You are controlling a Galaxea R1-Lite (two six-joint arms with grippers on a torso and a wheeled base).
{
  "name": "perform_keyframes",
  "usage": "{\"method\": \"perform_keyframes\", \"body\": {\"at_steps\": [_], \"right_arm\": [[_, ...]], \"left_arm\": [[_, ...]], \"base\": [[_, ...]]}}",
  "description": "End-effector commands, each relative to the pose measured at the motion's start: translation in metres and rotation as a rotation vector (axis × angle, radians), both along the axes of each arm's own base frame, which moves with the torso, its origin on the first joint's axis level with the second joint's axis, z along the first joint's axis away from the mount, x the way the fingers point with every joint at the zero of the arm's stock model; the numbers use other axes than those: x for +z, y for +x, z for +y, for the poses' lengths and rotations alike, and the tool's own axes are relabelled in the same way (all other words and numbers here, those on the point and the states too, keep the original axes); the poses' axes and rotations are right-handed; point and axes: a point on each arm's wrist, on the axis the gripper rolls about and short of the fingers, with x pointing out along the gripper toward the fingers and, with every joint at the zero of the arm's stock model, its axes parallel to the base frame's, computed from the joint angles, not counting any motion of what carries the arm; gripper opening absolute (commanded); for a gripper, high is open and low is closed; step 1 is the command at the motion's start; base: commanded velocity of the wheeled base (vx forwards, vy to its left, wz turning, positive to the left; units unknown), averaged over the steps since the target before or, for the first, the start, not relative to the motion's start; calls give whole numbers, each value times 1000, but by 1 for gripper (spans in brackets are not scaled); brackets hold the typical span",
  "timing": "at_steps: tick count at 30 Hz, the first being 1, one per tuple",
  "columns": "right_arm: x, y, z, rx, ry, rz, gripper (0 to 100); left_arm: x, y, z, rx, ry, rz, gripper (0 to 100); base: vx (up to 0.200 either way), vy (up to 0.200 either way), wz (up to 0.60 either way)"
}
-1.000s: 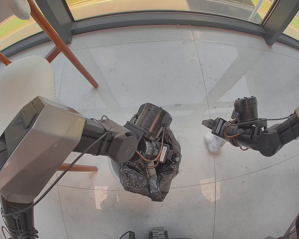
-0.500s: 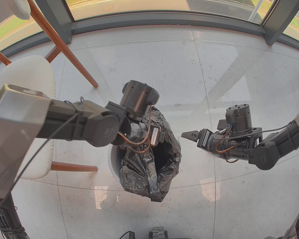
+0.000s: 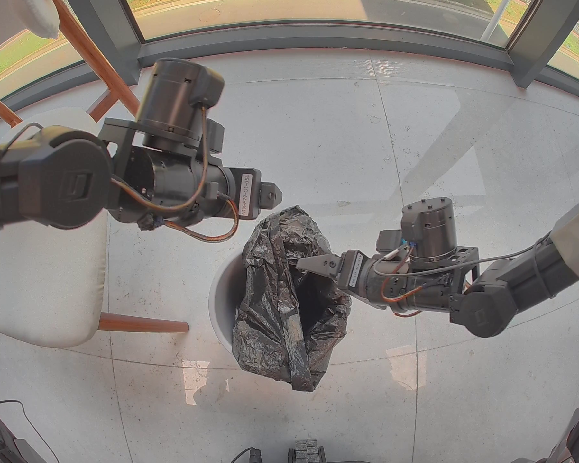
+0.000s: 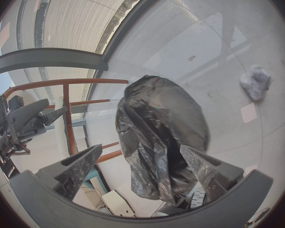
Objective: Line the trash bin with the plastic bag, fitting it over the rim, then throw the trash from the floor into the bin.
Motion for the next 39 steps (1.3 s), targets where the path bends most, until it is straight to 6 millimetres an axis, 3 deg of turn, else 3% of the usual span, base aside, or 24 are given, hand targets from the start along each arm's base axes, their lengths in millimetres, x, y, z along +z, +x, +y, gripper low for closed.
{"method": "perform_keyframes", "body": {"at_steps": [1,11,20,28,39], "right_arm": [[-22,15,30,30,20,-2,100],[-53,35,54,43,-1,-2,100],[-70,33,71,100,-46,-26,100],[-65,39,84,133,-46,-96,100],[-63,56,72,148,-186,-269,100]], "left_arm": [[19,-15,13,13,-45,-38,100],[15,-16,24,45,-39,-26,100],[15,-15,24,44,-42,-29,100],[16,-15,23,42,-43,-32,100],[16,-16,23,40,-42,-33,100]], "base": [[0,0,0],[0,0,0],[0,0,0],[0,0,0],[0,0,0]]}}
